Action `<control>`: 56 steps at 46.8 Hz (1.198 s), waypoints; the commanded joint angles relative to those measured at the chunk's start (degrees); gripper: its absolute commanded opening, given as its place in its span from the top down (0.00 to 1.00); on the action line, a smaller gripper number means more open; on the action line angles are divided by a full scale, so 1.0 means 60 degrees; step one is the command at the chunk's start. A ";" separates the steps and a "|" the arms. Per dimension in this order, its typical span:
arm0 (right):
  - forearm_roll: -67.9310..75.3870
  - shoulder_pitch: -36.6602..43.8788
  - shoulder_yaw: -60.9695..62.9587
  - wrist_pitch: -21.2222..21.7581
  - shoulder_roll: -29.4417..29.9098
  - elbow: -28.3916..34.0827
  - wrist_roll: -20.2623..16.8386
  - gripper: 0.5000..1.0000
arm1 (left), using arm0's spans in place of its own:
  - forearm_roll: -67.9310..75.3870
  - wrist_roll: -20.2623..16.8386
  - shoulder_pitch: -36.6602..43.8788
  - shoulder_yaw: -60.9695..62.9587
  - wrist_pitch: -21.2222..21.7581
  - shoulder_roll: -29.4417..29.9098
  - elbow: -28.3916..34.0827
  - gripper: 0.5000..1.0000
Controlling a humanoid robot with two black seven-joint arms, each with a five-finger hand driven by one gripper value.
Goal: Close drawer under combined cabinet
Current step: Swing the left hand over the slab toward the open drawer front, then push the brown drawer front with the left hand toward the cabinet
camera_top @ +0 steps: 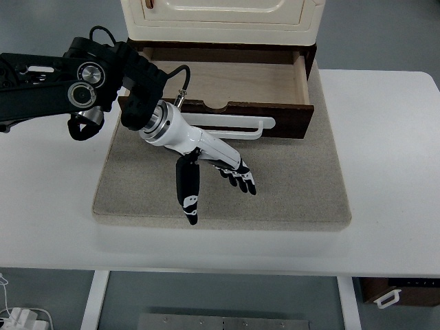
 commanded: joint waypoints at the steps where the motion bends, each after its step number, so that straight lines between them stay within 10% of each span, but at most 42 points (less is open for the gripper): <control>1: -0.0008 0.0000 0.0000 -0.0001 0.0000 0.0000 0.0001 0.10 | 0.0003 0.0323 0.0000 -0.0001 0.0003 -0.0016 0.0171 0.00; 56: 0.0006 0.0000 0.0000 -0.0001 0.0000 0.0000 0.0001 0.10 | 0.0296 0.1188 0.0000 -0.0059 0.0003 -0.0690 0.2632 0.00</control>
